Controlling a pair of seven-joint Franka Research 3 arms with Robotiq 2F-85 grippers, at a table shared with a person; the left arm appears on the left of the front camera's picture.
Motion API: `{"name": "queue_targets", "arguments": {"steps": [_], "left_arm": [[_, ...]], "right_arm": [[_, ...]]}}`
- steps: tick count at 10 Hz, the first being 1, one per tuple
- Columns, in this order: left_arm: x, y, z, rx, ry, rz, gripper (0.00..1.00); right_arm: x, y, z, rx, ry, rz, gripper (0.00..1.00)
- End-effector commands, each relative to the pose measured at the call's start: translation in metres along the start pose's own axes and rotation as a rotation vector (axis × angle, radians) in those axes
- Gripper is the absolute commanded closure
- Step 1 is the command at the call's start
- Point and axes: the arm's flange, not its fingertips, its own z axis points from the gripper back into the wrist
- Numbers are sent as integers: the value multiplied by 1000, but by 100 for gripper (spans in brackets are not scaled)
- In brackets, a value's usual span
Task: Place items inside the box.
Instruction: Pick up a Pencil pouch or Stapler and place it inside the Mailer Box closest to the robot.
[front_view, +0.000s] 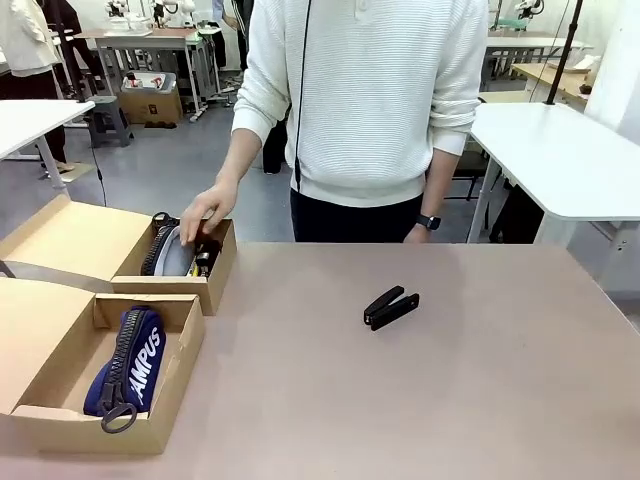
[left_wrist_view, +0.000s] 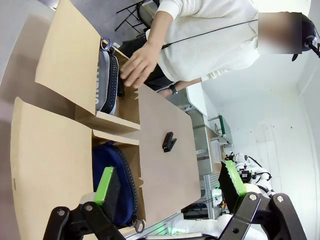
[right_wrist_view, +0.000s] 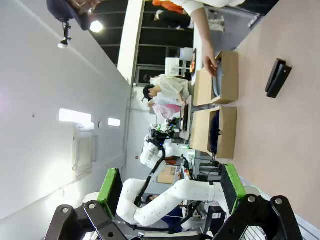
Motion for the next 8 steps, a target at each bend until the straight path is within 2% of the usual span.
{"name": "queue_targets", "arguments": {"steps": [1,2,3,4,5,6,8], "left_arm": [[1,-1,-1,-26,-17,-22,0],[1,-1,-1,-26,-17,-22,0],[1,-1,-1,-26,-17,-22,0],[1,-1,-1,-26,-17,-22,0],[1,-1,-1,-26,-17,-22,0],[1,-1,-1,-26,-17,-22,0],[1,-1,-1,-26,-17,-22,0]], "right_arm": [[0,6,1,12,-7,-21,0],[0,0,0,0,0,0,0],[14,11,-49,-155,298,133,0],[41,11,-104,-254,526,222,0],[64,4,-153,-342,681,310,0],[80,-5,-210,-352,815,413,0],[85,-21,-286,-530,934,646,0]]}}
